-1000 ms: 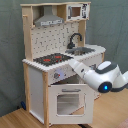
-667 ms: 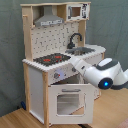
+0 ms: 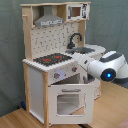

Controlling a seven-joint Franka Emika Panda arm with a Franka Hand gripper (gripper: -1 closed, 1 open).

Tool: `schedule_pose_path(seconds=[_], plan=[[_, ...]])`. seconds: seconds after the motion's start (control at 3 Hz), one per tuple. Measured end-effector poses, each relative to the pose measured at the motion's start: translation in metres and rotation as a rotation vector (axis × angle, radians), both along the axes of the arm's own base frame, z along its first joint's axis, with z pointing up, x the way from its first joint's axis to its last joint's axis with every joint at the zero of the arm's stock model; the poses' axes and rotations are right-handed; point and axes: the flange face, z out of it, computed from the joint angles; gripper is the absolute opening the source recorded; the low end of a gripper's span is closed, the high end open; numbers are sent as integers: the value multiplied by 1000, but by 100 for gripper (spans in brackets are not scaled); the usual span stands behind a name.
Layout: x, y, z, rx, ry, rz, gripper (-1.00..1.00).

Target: Play with the kitchen

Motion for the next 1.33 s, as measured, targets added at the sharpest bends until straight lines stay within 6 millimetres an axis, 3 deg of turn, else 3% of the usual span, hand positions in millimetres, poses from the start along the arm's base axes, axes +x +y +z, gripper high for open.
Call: schedule_pose_path(seconds=[0.67, 1.0, 1.33], plan=[[-3, -22, 20, -53, 122, -82, 100], [5, -38, 25, -65, 217, -135, 100], [18, -58, 12, -51, 348, -183, 100]])
